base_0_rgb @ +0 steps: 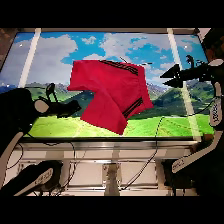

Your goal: Fold the clothes and pants, and hang the long-sleeved shirts on hangers.

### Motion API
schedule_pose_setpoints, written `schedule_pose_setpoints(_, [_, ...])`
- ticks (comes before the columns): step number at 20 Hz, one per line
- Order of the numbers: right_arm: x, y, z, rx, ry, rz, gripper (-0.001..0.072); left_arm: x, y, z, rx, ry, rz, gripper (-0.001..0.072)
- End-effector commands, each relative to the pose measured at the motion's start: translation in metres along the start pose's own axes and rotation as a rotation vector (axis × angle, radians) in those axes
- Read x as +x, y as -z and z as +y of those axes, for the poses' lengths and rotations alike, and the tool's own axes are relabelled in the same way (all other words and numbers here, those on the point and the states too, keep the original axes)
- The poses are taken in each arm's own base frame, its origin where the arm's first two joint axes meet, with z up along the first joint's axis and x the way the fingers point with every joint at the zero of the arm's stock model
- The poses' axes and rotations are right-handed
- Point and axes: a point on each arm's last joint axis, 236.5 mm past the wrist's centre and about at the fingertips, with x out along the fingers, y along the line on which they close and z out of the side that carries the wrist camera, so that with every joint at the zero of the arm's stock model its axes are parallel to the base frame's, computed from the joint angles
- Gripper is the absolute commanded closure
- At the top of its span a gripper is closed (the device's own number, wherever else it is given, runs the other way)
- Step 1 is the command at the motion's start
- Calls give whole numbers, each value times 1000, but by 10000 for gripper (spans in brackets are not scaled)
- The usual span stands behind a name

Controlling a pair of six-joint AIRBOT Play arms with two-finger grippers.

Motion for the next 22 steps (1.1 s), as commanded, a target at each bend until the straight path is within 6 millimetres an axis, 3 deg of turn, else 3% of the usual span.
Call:
schedule_pose_setpoints(1, [1, 4, 2, -1, -3, 19, 192, -6, 16, -5, 225, 104, 93, 313])
schedule_pose_setpoints(3, [1, 6, 2, -1, -5, 27, 192, -1, 26, 4, 312, 89, 146, 313])
schedule_pose_setpoints(8, [1, 11, 3, -2, -8, 45, 192, 27, 45, 30, 288, 49, 269, 313])
schedule_pose_setpoints(13, [1, 12, 3, -2, -9, 50, 193, 41, 58, 23, 282, 125, 325, 314])
schedule_pose_setpoints(16, [1, 12, 3, -2, -7, 51, 193, 42, 58, 23, 301, 127, 325, 496])
schedule_pose_setpoints(18, [1, 13, -1, -3, 7, 54, 193, 43, 55, 24, 308, 123, 311, 698])
schedule_pose_setpoints(22, [-3, 24, -38, 6, 163, 102, 193, 35, 40, 18, 351, 123, 288, 698])
